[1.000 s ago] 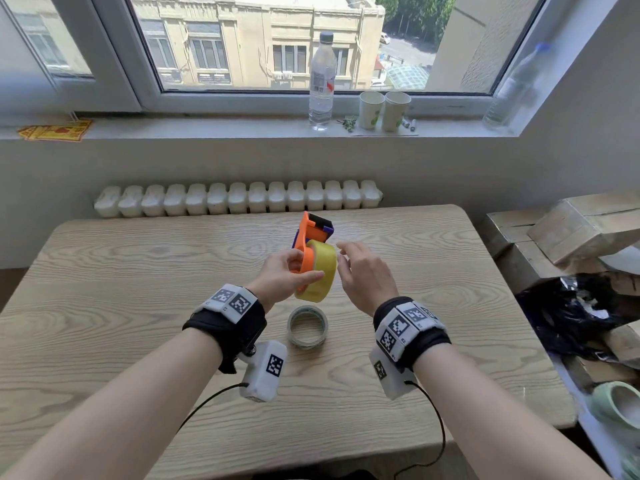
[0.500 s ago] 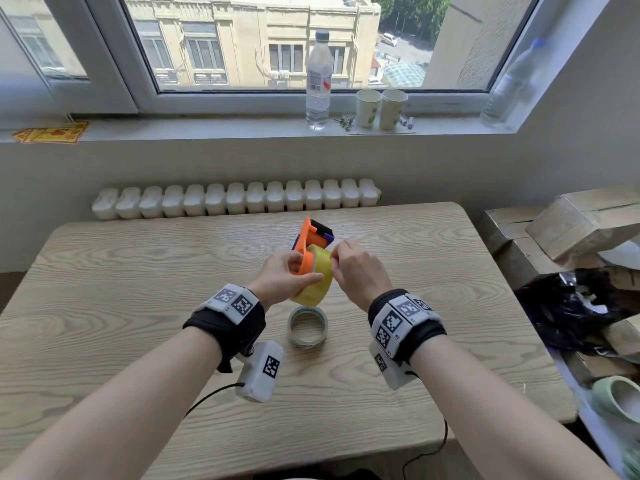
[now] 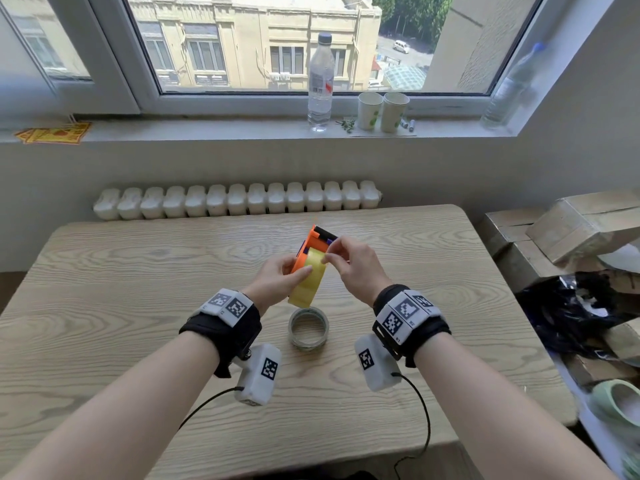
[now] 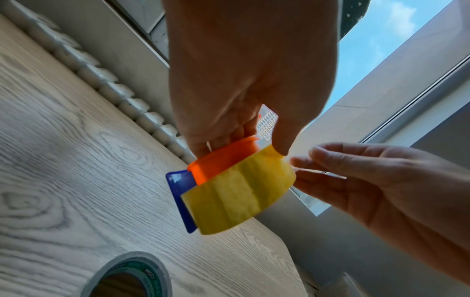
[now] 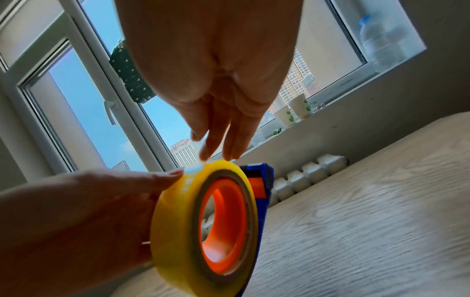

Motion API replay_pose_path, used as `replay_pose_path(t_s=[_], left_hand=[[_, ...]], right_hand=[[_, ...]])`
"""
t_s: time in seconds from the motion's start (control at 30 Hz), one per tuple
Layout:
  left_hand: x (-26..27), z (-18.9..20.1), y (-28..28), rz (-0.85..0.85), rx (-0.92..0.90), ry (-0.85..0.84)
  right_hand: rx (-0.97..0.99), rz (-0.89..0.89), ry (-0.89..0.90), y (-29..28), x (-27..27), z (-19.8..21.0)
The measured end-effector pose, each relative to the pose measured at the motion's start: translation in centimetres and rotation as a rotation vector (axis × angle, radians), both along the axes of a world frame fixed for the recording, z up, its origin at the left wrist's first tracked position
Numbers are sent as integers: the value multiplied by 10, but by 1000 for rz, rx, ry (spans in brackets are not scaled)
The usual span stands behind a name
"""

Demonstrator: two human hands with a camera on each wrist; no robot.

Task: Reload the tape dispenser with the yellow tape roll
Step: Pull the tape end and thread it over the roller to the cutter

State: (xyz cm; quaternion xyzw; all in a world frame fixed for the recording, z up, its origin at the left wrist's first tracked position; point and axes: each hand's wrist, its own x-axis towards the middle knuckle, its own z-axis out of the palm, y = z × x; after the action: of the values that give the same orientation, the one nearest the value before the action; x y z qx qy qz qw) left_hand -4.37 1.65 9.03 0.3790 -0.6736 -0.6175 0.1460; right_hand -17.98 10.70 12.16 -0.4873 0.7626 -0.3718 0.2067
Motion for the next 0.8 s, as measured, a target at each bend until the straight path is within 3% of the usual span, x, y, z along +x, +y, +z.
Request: replay_pose_path(t_s=[0.8], left_hand=[[5, 9, 7, -97, 159, 161]], right_hand=[[-112, -106, -43, 8, -6, -4]])
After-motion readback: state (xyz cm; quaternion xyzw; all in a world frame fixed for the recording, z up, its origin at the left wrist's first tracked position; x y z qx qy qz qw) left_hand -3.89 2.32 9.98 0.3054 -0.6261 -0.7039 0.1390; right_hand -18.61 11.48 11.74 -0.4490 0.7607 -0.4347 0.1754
